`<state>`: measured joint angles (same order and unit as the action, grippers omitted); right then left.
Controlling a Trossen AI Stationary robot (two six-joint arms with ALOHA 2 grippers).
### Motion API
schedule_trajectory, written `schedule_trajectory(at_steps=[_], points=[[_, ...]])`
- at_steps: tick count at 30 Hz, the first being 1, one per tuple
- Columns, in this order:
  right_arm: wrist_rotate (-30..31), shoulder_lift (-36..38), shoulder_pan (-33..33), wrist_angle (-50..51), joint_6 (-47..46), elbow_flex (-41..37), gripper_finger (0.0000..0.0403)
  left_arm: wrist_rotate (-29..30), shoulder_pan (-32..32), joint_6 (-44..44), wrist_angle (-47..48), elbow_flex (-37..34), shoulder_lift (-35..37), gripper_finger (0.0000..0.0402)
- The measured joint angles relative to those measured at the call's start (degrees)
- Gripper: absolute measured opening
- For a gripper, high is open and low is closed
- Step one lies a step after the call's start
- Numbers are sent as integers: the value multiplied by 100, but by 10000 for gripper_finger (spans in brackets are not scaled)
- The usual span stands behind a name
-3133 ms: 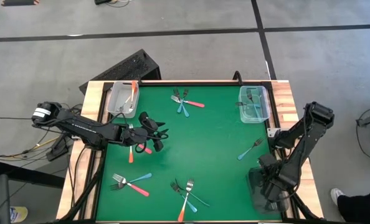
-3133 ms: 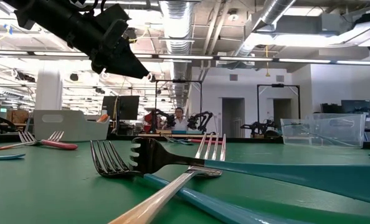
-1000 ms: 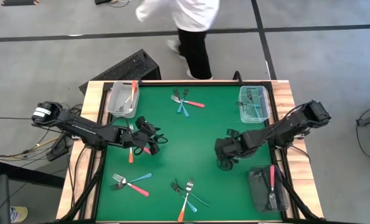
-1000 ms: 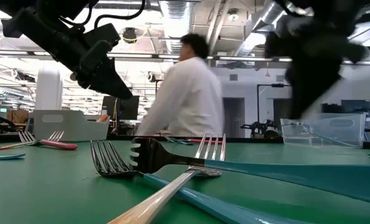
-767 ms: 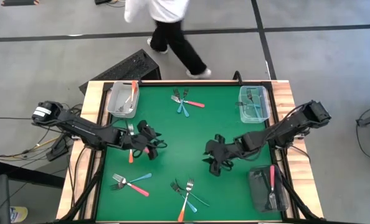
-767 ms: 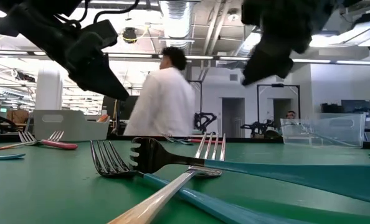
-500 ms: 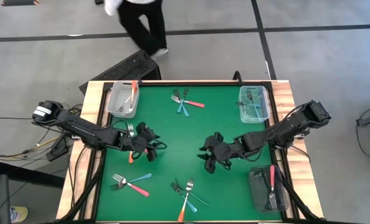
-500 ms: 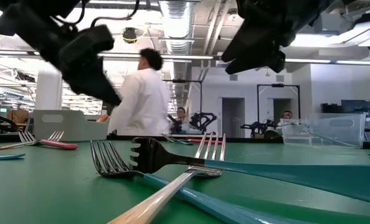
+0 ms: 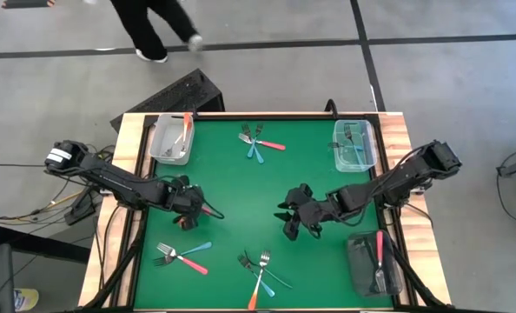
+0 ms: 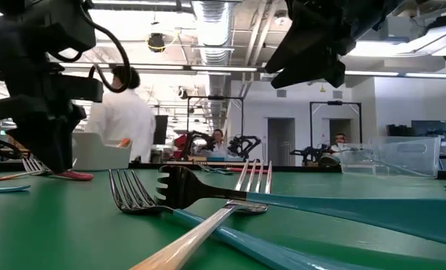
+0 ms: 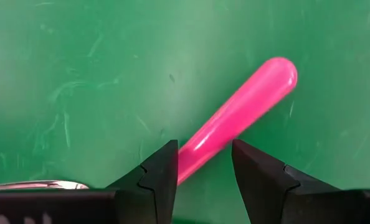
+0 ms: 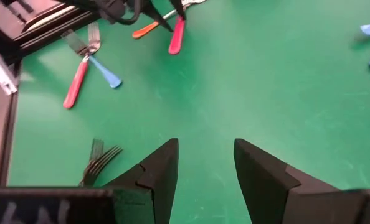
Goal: Sort silverware by color (type)
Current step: Put the pink fork into the black bin
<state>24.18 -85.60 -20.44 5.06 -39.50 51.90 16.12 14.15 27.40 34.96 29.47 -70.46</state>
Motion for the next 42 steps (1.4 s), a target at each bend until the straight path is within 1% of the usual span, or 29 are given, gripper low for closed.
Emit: schedule_trajectory(at_steps=[4,6,9,16,19,22,25,31,35,39,42], points=[[-2,0,-140,0,-10,0,180,-9,-11,-377,289,1,-60,139],[-2,0,-208,0,-9,0,180,61,-47,-424,364,9,-142,139],[33,0,-308,1,-37,0,180,-46,-141,-464,340,38,-343,139],[512,0,-563,-81,-117,0,180,-221,-234,-555,73,66,-653,135],[802,-1,-675,-111,-170,0,180,-283,-242,-578,-263,35,-668,111],[1218,-2,-781,-107,-405,0,180,-300,-243,-572,-532,9,-669,71],[1618,-2,-881,-90,-771,0,180,-185,-241,-561,-804,-1,-675,35],[1929,-2,-1031,126,-1584,-2,180,186,-243,-467,-1540,-25,-690,33],[2319,-8,-1117,238,-2020,-2,180,374,-243,-711,-2284,-32,-660,51],[2462,-353,-1141,194,-2419,-9,180,516,-243,-1060,-3145,-25,-618,48],[2556,-810,-1091,-316,-2546,9,180,707,-243,-1348,-3965,-19,-575,42]])
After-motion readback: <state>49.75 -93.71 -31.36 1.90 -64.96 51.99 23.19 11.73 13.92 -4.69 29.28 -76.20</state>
